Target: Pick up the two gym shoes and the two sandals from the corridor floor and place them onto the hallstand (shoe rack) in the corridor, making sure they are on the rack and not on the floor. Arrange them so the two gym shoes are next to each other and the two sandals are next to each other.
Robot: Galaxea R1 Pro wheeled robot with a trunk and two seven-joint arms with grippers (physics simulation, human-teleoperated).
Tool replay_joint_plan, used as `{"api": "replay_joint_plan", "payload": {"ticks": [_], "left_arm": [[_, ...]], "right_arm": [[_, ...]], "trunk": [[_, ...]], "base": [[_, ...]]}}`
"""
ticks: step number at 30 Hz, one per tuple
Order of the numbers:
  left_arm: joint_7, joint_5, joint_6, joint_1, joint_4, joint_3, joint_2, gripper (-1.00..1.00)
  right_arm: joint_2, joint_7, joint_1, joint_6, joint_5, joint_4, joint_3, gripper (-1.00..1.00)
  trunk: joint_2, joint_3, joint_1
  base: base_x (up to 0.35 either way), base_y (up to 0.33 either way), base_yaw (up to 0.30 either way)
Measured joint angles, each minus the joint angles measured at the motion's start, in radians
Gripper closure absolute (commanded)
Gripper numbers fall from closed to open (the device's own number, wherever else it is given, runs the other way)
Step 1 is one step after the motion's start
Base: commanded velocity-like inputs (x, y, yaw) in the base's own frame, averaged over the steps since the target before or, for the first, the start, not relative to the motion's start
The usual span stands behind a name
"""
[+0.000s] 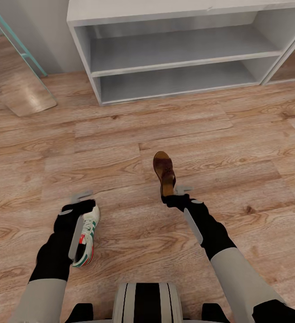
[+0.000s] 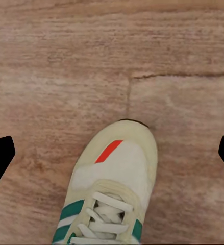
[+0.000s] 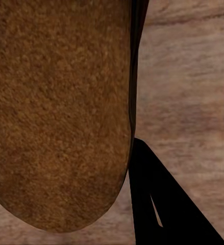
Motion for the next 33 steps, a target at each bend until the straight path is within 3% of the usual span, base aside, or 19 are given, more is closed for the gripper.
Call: {"api": "replay_joint_plan", "payload": {"ticks": [6, 21, 24, 33], "left_arm": [[-0.019, -0.004, 0.025, -0.033, 0.035, -0.003, 0.000, -1.00], [-0.035, -0.004, 0.028, -0.034, 0.038, -0.017, 0.002, -1.00], [-0.135, -0.003, 0.028, -0.034, 0.038, -0.015, 0.002, -1.00], [-0.171, -0.004, 0.028, -0.034, 0.040, -0.009, 0.002, -1.00]], "right_arm": [[-0.001, -0.003, 0.000, 0.024, -0.001, -0.060, -0.002, 1.00], [0.000, -0.002, 0.000, 0.047, -0.001, -0.316, 0.002, 1.00], [0.000, -0.003, 0.000, 0.048, -0.001, -0.330, 0.002, 1.00], [0.000, -0.003, 0.000, 0.048, 0.000, -0.331, 0.003, 1.00]], "trunk": [[0.000, 0.000, 0.000], [0.000, 0.000, 0.000], [0.000, 0.000, 0.000], [0.000, 0.000, 0.000]], "base": [[0.000, 0.000, 0.000], [0.000, 0.000, 0.000], [0.000, 0.000, 0.000], [0.000, 0.000, 0.000]]}}
